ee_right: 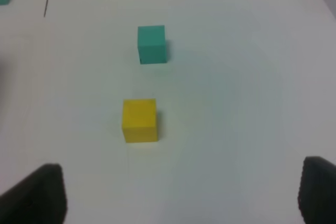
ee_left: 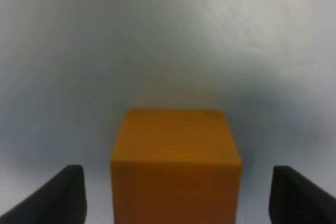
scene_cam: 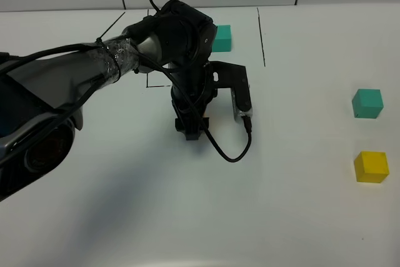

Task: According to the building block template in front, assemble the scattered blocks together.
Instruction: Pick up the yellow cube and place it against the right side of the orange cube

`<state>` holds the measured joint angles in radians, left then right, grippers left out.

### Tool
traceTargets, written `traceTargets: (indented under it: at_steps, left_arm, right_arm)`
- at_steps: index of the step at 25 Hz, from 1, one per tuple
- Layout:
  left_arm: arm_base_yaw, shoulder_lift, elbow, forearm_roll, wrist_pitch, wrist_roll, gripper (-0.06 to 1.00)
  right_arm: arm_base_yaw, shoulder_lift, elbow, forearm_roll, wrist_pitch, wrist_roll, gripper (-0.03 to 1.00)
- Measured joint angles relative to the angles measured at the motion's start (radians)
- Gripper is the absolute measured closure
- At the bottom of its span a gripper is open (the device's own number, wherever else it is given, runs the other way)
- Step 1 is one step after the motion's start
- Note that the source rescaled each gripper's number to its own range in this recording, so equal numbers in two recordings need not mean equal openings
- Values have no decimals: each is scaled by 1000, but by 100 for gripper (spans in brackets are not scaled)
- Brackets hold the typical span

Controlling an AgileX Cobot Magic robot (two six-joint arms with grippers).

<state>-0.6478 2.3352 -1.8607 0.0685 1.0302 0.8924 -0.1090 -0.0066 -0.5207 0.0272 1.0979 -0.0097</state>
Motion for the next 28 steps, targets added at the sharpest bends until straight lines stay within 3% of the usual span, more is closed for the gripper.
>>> traceTargets:
  at_steps: [2, 7, 13, 16, 19, 23, 28]
  left_arm:
    - [0, -28, 0, -1, -3, -39, 1]
    - [0, -119, 0, 16, -9, -173, -5]
    - [34, -187, 0, 182, 5, -541, -5]
    - [88, -218, 0, 243, 60, -659, -5]
    - [157, -253, 0, 210, 107, -687, -5]
    - [251, -300, 0, 85, 158, -687, -5]
    - [350, -418, 93, 15, 133, -687, -5]
  right_arm:
    - [0, 0, 0, 0, 0, 0, 18]
    - [0, 0, 0, 0, 0, 0, 20]
    - [0, 0, 0, 0, 0, 0, 21]
    - [0, 0, 0, 0, 0, 0, 21]
    - [0, 0, 0, 0, 0, 0, 21]
    - [0, 0, 0, 0, 0, 0, 22]
    - [0, 0, 0, 0, 0, 0, 23]
